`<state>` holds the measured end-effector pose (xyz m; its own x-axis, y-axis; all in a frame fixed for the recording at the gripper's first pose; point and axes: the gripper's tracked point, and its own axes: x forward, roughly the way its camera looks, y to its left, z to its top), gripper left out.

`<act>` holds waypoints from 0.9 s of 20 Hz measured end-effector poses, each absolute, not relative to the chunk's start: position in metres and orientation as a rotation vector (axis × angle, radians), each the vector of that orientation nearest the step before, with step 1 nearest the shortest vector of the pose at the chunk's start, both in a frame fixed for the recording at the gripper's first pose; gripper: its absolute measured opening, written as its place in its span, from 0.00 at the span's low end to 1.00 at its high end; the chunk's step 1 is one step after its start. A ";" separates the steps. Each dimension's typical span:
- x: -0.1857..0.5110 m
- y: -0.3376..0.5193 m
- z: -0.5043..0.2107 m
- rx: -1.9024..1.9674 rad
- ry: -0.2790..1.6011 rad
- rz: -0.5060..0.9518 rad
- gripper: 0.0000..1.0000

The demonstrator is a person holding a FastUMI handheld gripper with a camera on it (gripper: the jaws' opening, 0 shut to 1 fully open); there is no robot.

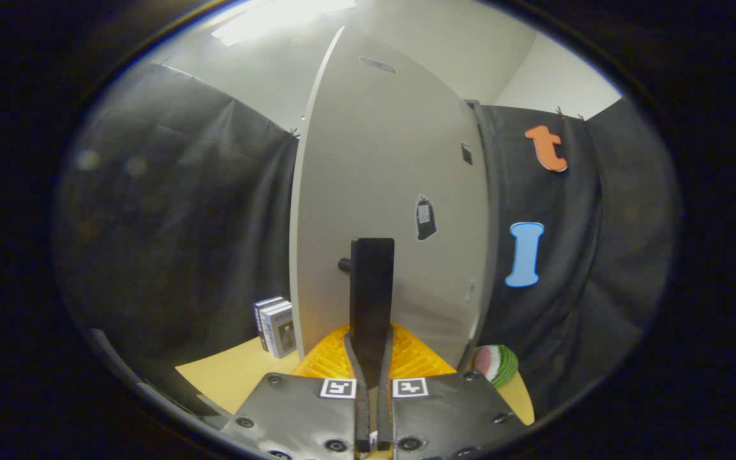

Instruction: Open the shoe cabinet door, grab the shoes and put them into the shoe cabinet, then close the shoe cabinet door.

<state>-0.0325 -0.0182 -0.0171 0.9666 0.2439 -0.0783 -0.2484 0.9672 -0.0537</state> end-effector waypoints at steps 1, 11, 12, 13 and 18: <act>-0.037 -0.032 -0.017 -0.055 0.075 0.232 0.06; -0.054 -0.188 -0.005 -0.131 0.057 -0.044 0.03; -0.054 -0.200 -0.006 -0.108 0.068 -0.047 0.02; -0.054 -0.200 -0.006 -0.046 0.071 -0.021 0.02; -0.057 -0.201 -0.003 -0.134 0.058 0.006 0.03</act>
<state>-0.0574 -0.2011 -0.0030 0.9983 0.0023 -0.0583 -0.0100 0.9911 -0.1331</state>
